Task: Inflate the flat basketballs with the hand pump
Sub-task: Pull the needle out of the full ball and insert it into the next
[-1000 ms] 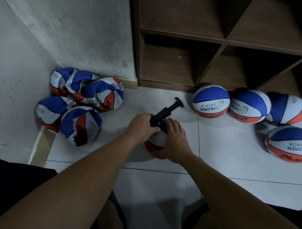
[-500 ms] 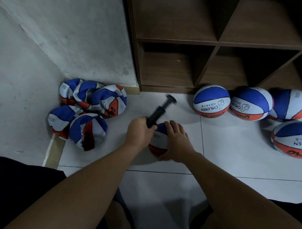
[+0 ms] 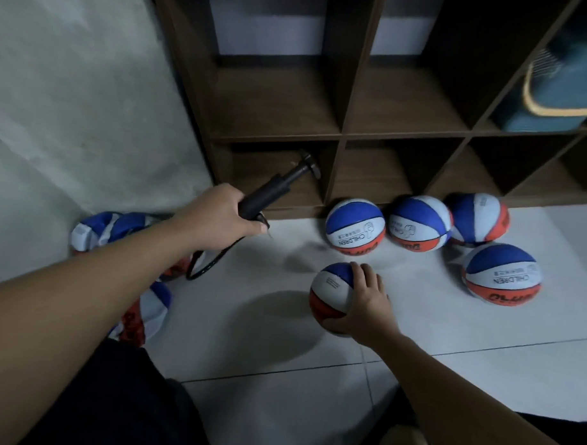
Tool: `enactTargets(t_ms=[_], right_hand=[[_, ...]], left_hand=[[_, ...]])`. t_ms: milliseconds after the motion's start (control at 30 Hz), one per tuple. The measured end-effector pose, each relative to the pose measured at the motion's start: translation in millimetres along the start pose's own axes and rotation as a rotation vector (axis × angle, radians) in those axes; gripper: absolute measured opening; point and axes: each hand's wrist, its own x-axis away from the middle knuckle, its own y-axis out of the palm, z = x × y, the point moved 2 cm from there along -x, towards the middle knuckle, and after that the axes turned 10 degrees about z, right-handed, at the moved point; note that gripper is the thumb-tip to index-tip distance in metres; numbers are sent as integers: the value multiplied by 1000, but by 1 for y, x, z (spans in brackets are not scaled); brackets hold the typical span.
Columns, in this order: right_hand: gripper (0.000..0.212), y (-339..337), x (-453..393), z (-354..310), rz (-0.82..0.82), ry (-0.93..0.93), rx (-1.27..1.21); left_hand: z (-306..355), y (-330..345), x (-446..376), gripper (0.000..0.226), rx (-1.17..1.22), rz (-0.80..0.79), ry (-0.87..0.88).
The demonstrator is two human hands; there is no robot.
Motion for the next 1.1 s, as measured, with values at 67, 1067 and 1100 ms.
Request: enactTargets(t_ms=[67,1067,1100], right_hand=[[135,-20,2,21,53,47,49],[96,-66,-60,152,195,299,145],[93,-65,-62,147,218,296,153]], left_hand=[[19,17,-10,36,15,-27,31],[7,5,-49,44,-154,-113,89],[2,-5,-48,41,-141,-115,84]])
